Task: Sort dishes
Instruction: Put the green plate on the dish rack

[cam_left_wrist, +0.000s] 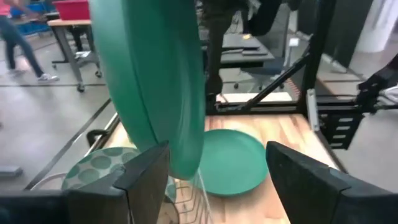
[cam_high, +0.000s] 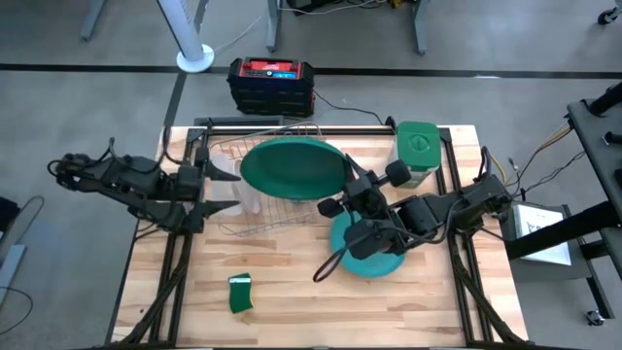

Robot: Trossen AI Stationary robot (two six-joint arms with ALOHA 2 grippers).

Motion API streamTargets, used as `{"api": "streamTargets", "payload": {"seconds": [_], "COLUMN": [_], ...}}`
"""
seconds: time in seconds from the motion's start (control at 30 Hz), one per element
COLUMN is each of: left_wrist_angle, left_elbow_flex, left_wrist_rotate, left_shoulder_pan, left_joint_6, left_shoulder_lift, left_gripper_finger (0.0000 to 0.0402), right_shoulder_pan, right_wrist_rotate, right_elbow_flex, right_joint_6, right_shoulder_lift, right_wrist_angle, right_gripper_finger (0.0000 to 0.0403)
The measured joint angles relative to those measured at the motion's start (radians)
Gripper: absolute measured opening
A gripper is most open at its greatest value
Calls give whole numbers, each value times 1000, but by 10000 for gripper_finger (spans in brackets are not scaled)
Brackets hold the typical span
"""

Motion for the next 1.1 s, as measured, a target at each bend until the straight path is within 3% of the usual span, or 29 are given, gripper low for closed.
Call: {"api": "streamTargets", "payload": {"seconds": [0.23,0.8,0.87,1.0,1.1], "left_wrist_angle": [0,76,72,44,-5], "left_elbow_flex": [0,9,9,9,10], "left_wrist_rotate": [-172,-176,-148,40,-37], "left_shoulder_pan": [0,58,58,55,56], "left_joint_6": [0,75,69,43,16], "left_shoulder_lift": [39,92,85,39,-23], "left_gripper_finger": [256,256,256,256,256], "right_shoulder_pan": [8,19,20,22,22], "right_wrist_rotate": [0,-38,-25,-8,-4], "right_elbow_flex": [0,-8,-8,-19,-33], "right_joint_6": [-6,-8,-19,-30,-38], "right_shoulder_lift": [0,0,0,0,0], "right_wrist_angle": [2,20,20,13,10], "right_gripper_finger": [2,2,2,2,2]}}
